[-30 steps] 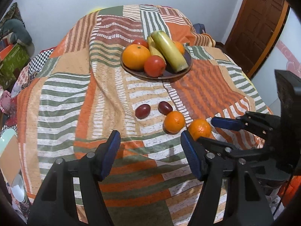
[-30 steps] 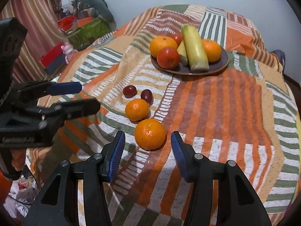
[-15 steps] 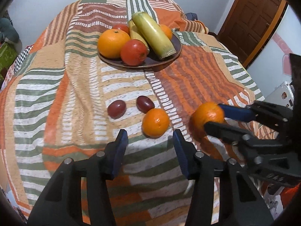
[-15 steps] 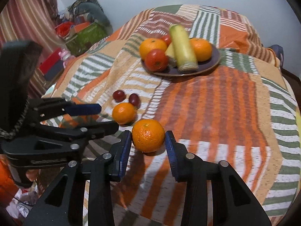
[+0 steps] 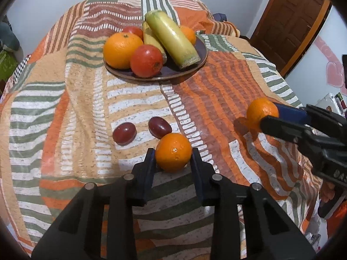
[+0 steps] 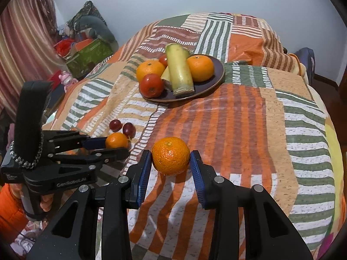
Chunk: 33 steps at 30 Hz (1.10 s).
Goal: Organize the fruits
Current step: 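Place the tangerine on the plate with the left gripper while the right gripper places its tangerine beside it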
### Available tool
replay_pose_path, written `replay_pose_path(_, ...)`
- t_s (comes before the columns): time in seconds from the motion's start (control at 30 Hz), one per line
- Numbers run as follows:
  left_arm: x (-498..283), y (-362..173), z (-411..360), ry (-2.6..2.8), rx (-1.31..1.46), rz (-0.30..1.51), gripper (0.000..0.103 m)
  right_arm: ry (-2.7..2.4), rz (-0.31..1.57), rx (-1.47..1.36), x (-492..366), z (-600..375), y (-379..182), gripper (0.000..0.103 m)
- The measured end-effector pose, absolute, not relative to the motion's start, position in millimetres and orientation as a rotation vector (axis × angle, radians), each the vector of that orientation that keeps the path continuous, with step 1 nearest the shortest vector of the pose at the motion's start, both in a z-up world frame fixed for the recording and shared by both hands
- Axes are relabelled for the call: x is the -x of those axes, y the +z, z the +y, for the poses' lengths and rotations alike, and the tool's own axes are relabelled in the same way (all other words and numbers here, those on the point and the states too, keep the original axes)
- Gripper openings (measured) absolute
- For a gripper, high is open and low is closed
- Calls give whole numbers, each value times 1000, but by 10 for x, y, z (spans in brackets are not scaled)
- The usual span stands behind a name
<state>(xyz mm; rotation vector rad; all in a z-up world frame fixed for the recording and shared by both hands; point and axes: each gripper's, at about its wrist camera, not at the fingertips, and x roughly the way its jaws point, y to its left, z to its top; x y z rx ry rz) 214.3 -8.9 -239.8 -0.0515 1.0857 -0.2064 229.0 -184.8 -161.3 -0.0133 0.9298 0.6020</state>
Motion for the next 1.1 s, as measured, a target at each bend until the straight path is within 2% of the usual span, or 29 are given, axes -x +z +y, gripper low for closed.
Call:
replay_pose_path(0.63,-2671,-1782,188,-176,119,924,32,586,824,5,-2848,-1804,-1272,34)
replay_pose_path(1.1,-3331,-1932,198,-154,105,933,32,577,817,8,-3329,-1638,-1366,34)
